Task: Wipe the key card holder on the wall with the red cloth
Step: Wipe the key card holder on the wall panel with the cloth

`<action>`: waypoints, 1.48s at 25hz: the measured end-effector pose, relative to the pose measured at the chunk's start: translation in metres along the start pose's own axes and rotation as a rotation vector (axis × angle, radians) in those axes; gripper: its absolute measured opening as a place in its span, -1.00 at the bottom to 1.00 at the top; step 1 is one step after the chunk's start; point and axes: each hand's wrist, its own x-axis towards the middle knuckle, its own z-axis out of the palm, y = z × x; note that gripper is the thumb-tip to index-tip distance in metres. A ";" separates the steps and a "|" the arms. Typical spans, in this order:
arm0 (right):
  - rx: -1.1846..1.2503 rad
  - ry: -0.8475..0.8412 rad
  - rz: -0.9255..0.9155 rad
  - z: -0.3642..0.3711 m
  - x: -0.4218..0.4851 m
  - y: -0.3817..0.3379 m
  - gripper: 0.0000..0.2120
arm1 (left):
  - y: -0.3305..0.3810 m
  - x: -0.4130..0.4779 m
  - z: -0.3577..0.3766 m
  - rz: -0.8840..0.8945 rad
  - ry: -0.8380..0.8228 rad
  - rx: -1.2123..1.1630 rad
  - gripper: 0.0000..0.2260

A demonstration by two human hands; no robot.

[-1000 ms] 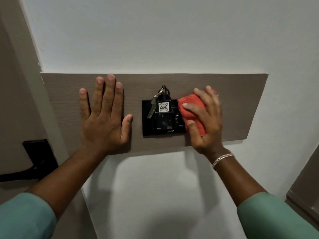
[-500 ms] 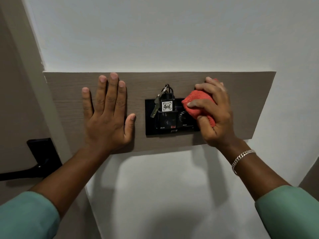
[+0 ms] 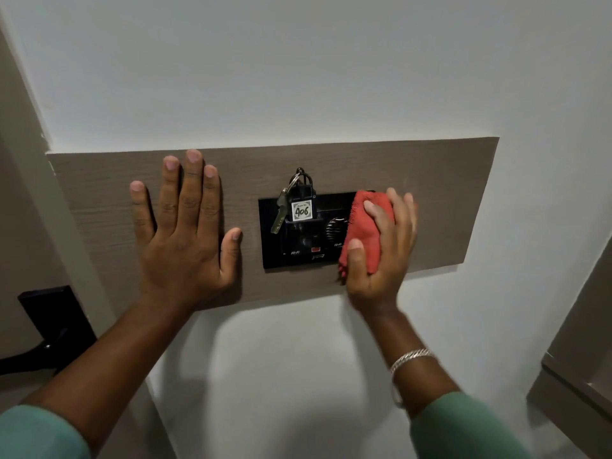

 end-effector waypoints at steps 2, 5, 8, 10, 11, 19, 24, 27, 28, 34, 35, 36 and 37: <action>-0.010 0.063 0.166 0.016 -0.031 -0.008 -0.49 | 0.001 -0.001 0.000 -0.004 0.004 0.007 -0.34; -0.017 0.113 0.295 0.039 -0.057 -0.020 -0.42 | 0.001 -0.001 0.000 -0.003 -0.002 -0.001 -0.34; -0.057 0.065 0.197 0.042 -0.070 -0.021 -0.45 | 0.000 0.000 -0.001 -0.014 -0.017 -0.005 -0.35; -0.081 0.042 0.137 0.034 -0.071 -0.005 -0.49 | 0.001 -0.002 -0.002 -0.015 -0.017 0.005 -0.35; -0.072 0.060 0.164 0.029 -0.067 0.002 -0.50 | 0.002 -0.002 -0.001 -0.012 -0.013 0.009 -0.35; 0.213 0.302 0.425 0.016 -0.037 -0.011 -0.51 | 0.003 -0.002 -0.005 -0.013 -0.020 -0.026 -0.34; 0.081 -0.018 -0.065 0.031 -0.030 -0.033 -0.50 | 0.001 -0.001 -0.004 -0.024 -0.024 -0.040 -0.35; -0.097 -0.107 -0.281 0.032 -0.037 -0.015 -0.55 | 0.002 -0.002 -0.003 -0.030 -0.016 -0.030 -0.35; -0.120 -0.114 -0.316 0.027 -0.037 -0.008 -0.56 | 0.001 -0.001 -0.002 -0.025 -0.015 -0.022 -0.35; -0.026 -0.075 -0.186 0.041 -0.033 -0.037 -0.54 | 0.001 -0.002 0.000 -0.022 -0.014 -0.024 -0.33; -0.057 -0.098 -0.236 0.042 -0.031 -0.039 -0.53 | 0.001 -0.001 -0.001 -0.017 -0.018 -0.024 -0.33; -0.088 -0.128 -0.302 0.038 -0.031 -0.035 -0.53 | 0.000 -0.001 -0.001 -0.012 -0.028 -0.023 -0.33; -0.111 -0.155 -0.366 0.031 -0.029 -0.028 -0.52 | -0.001 -0.001 -0.001 -0.012 -0.038 -0.018 -0.33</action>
